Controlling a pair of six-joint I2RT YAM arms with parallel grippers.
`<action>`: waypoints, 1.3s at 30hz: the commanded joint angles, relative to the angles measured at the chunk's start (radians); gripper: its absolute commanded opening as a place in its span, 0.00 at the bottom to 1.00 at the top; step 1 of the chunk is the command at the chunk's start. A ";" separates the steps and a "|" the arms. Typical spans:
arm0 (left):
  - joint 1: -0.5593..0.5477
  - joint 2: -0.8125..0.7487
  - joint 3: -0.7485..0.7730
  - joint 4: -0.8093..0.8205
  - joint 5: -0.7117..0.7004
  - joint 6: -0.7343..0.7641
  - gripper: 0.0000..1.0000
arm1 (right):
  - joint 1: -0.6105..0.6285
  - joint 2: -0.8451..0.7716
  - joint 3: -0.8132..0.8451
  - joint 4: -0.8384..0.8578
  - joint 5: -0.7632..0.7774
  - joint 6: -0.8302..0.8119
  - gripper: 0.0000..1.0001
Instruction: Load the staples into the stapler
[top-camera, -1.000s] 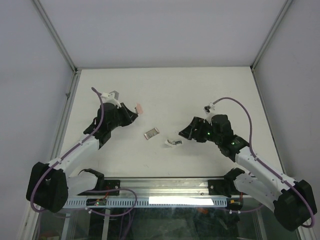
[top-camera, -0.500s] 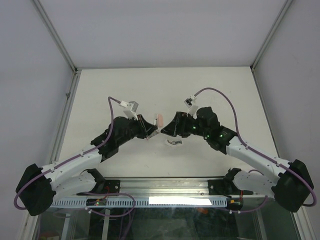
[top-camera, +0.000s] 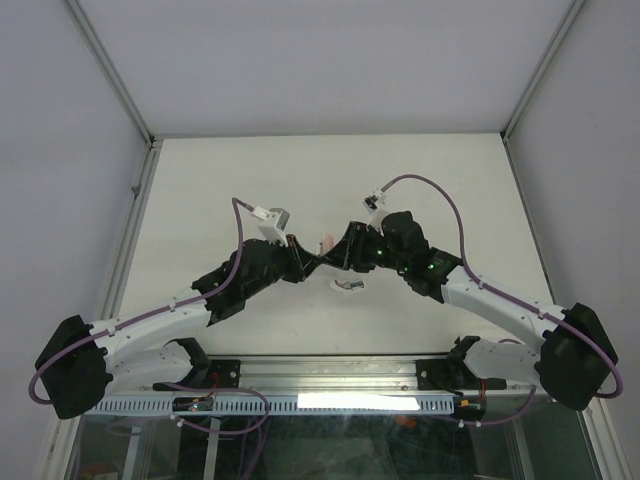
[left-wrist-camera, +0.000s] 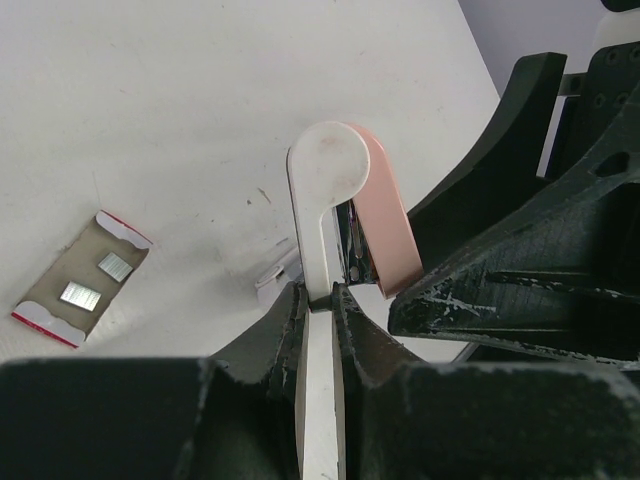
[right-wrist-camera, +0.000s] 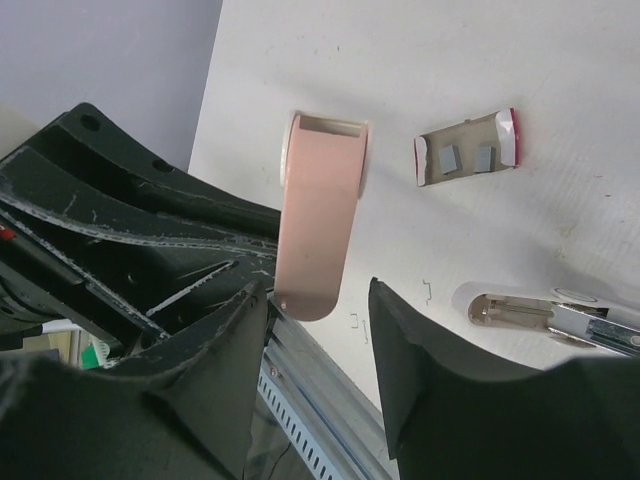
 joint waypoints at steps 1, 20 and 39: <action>-0.015 -0.007 0.051 0.084 -0.007 0.023 0.00 | 0.004 0.007 0.049 0.033 0.035 0.007 0.47; -0.023 -0.010 0.024 0.069 0.033 0.105 0.00 | 0.002 -0.042 0.047 -0.006 0.077 -0.045 0.05; -0.024 -0.067 0.022 -0.062 0.011 0.208 0.00 | -0.127 -0.172 0.063 -0.214 -0.099 -0.175 0.00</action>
